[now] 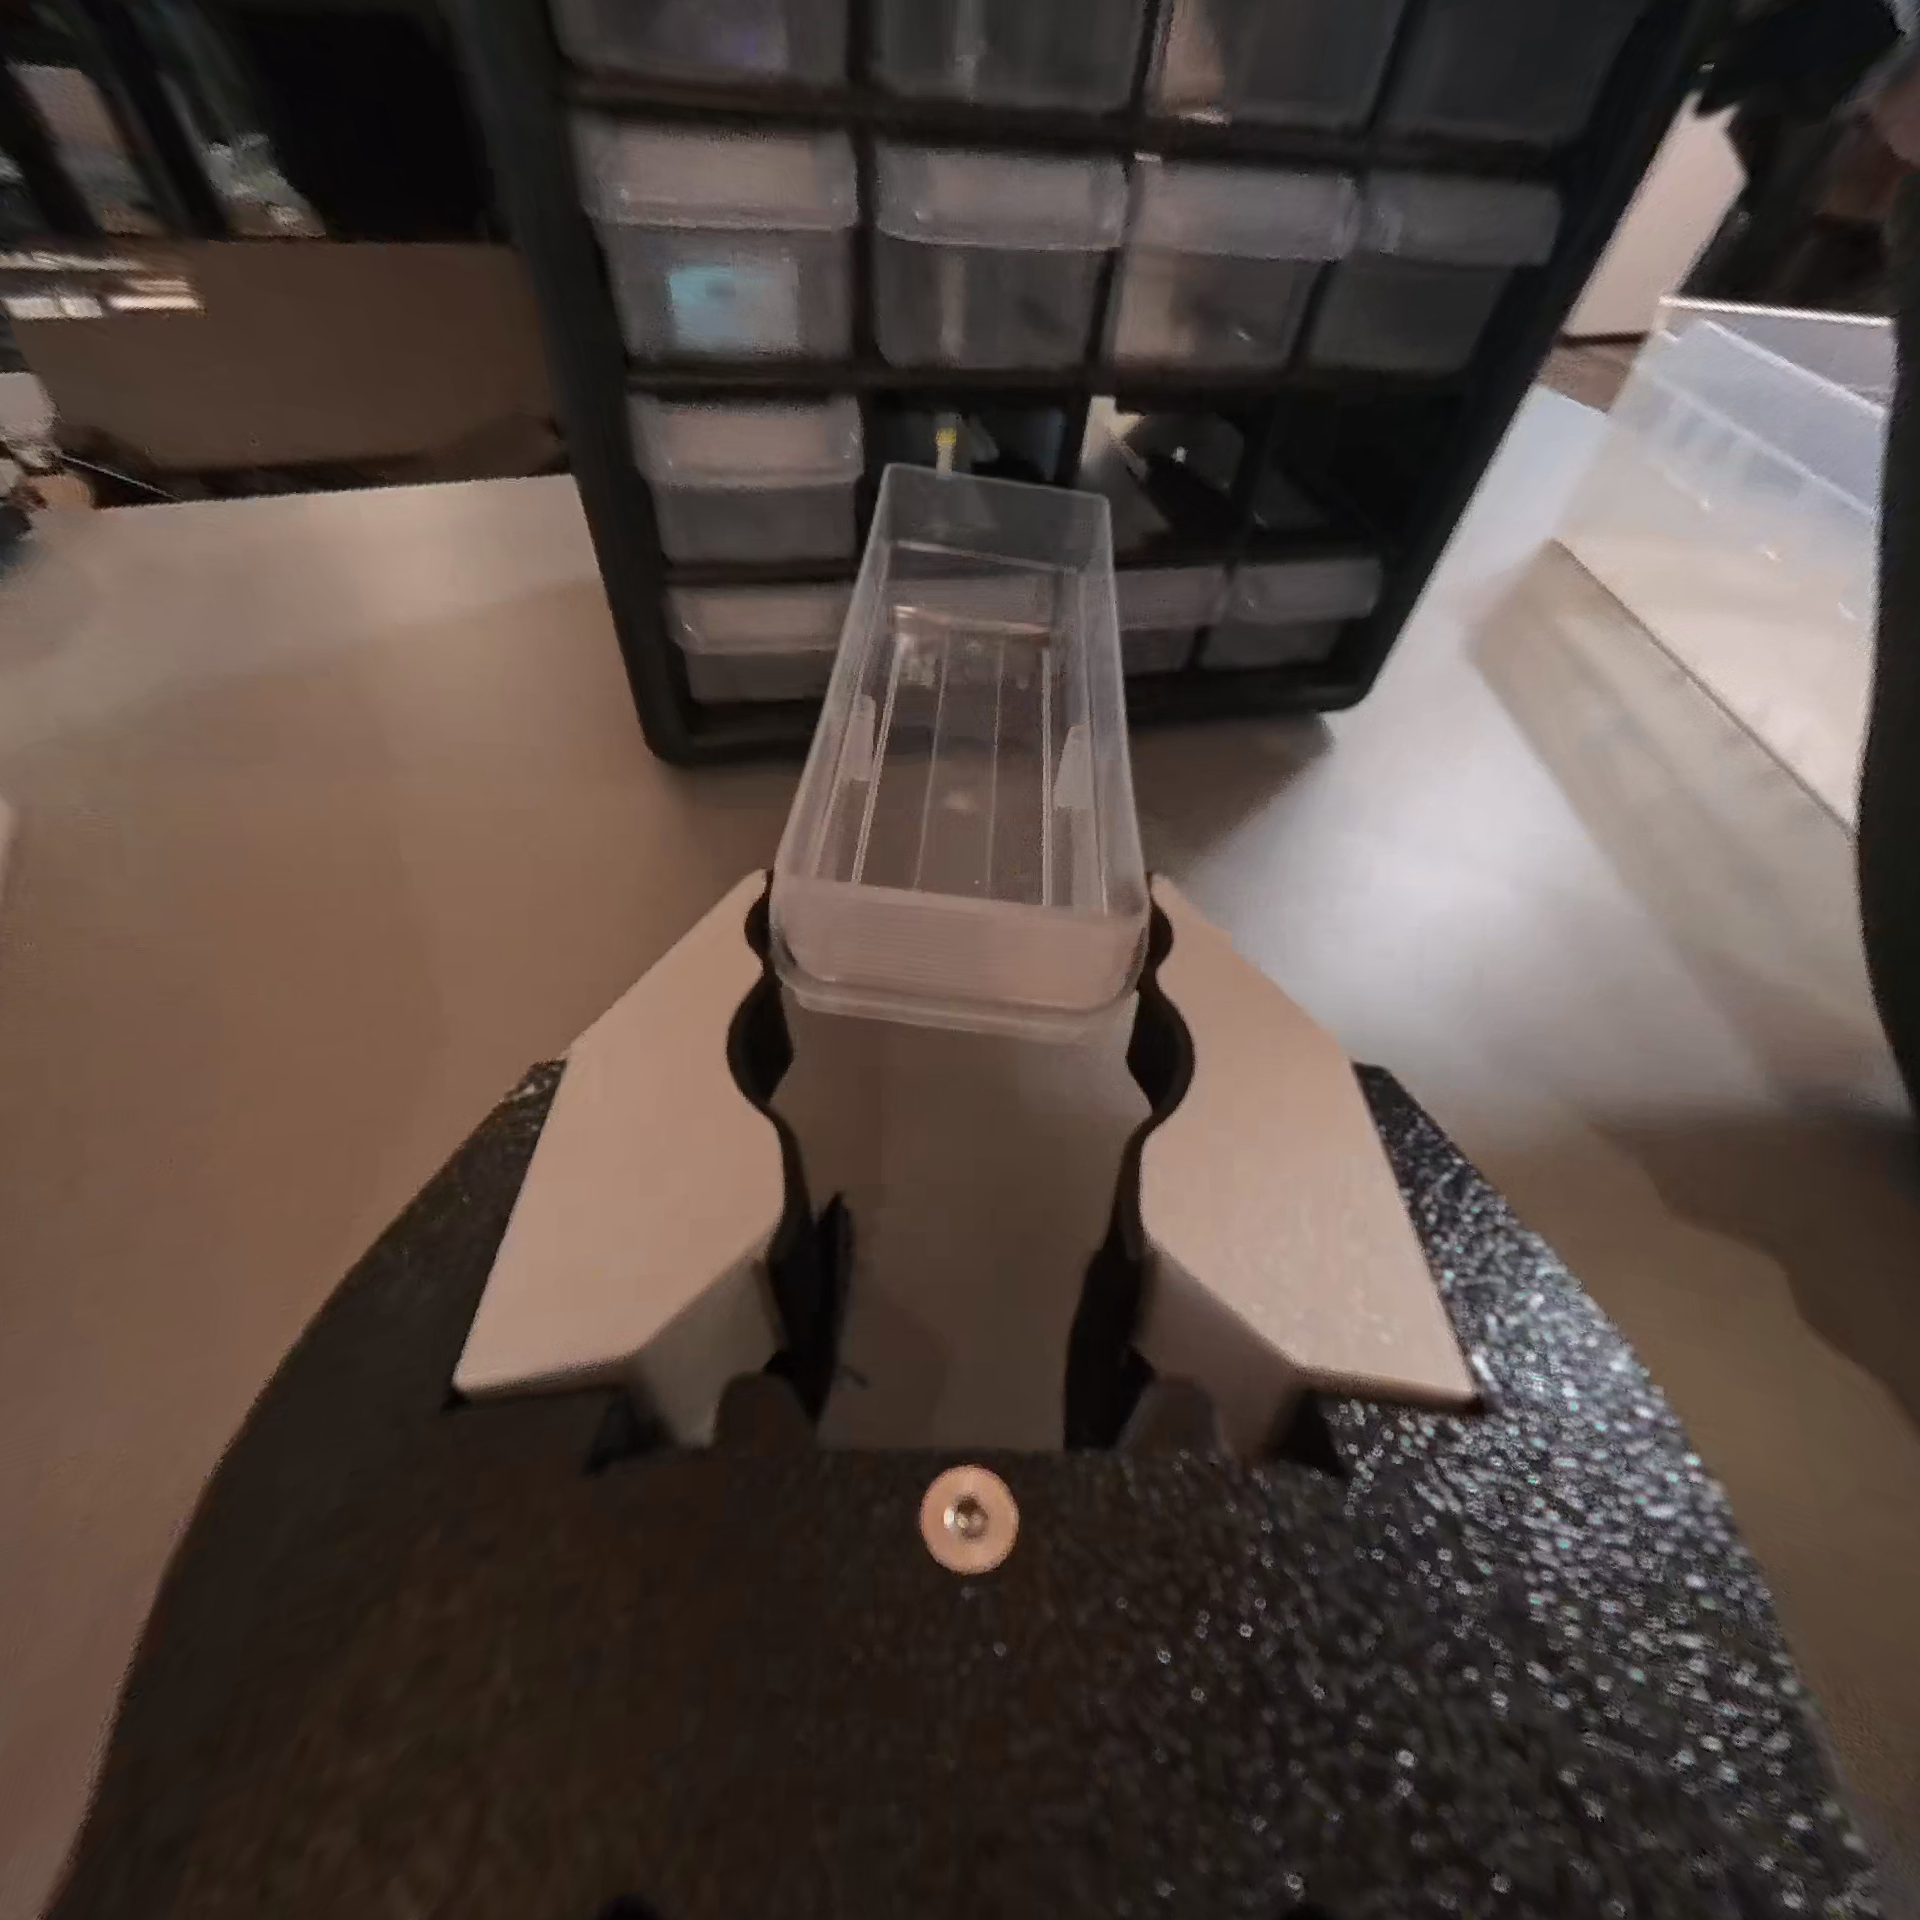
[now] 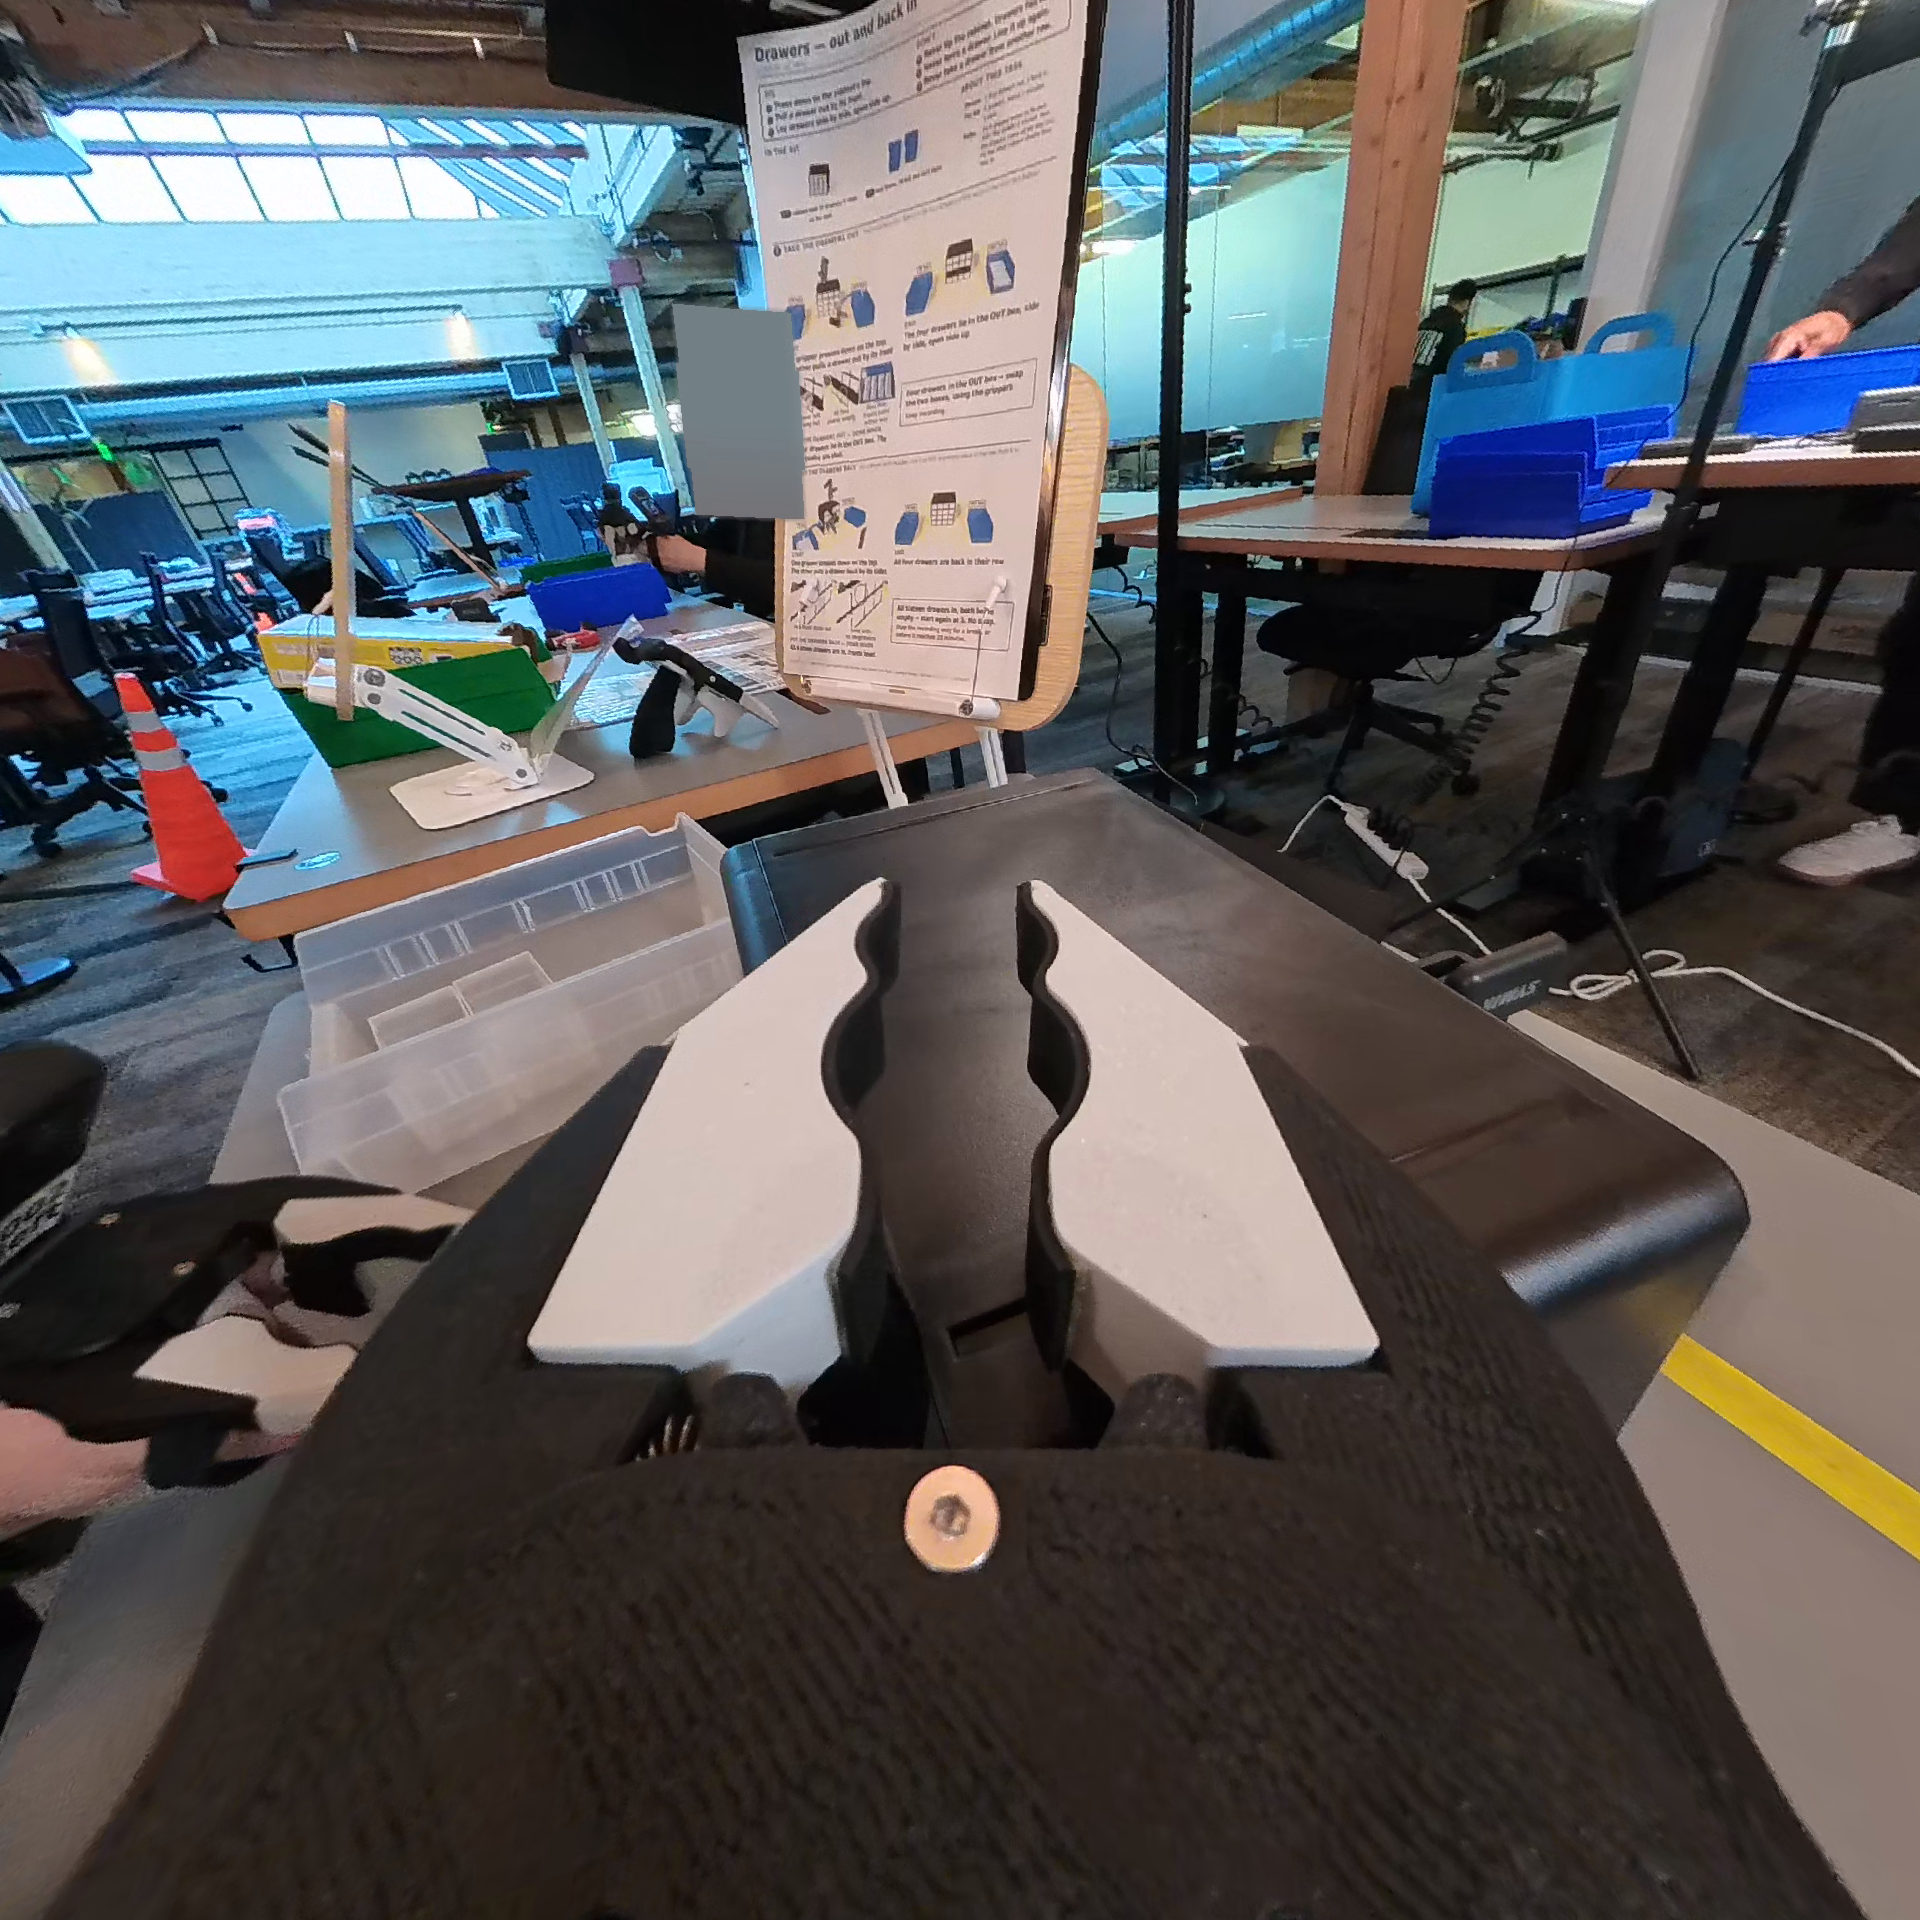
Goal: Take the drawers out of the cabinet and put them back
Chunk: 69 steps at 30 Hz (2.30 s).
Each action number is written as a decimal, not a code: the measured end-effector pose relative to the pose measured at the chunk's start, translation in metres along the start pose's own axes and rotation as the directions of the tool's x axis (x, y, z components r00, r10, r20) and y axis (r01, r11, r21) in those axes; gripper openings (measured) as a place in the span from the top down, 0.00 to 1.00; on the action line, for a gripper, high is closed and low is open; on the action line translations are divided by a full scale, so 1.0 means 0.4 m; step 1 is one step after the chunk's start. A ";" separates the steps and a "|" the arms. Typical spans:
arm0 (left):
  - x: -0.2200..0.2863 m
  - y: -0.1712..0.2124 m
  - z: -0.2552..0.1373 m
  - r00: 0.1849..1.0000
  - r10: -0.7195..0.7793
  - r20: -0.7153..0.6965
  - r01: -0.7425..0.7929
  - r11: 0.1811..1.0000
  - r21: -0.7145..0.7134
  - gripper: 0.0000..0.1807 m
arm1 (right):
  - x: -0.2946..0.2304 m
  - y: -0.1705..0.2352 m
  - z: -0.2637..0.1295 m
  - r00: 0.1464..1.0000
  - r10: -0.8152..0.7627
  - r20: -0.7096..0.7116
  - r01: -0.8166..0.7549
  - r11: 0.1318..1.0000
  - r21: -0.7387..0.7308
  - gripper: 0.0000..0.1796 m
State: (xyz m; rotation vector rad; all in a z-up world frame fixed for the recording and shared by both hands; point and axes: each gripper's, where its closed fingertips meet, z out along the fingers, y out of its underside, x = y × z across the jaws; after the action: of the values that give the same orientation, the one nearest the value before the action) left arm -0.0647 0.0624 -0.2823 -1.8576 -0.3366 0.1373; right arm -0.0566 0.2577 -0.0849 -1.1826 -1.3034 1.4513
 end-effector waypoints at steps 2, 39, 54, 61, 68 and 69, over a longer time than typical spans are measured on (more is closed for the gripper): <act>0.000 -0.010 0.020 1.000 -0.016 0.018 0.016 1.000 -0.010 0.65 | 0.000 0.000 0.000 1.000 -0.002 -0.001 0.002 1.000 -0.002 0.88; 0.000 -0.109 0.332 0.977 -0.006 0.215 -0.002 0.999 0.036 0.51 | -0.019 -0.003 -0.001 0.998 0.025 0.065 -0.027 0.999 0.027 0.88; 0.086 -0.183 0.304 0.995 0.091 0.040 -0.098 0.971 0.220 0.54 | -0.018 0.000 0.006 0.999 0.019 0.050 -0.020 1.000 0.012 0.88; 0.040 -0.212 0.107 0.997 0.074 0.020 -0.077 0.971 0.228 0.50 | -0.017 0.001 0.007 0.999 0.012 0.041 -0.012 1.000 0.005 0.88; -0.332 -0.310 -0.173 0.937 0.290 0.192 -0.303 0.952 0.042 0.61 | -0.014 0.001 0.007 0.999 0.015 0.033 -0.015 1.000 0.005 0.89; -0.390 -0.296 -0.181 0.923 0.354 0.155 -0.350 0.935 -0.052 0.63 | -0.014 0.002 0.008 1.000 0.011 0.027 -0.011 1.000 0.000 0.89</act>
State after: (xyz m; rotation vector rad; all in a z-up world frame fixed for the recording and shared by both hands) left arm -0.2132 -0.0177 -0.1595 -1.9211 -0.1112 0.5355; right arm -0.0584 0.2517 -0.0850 -1.1754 -1.3170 1.4795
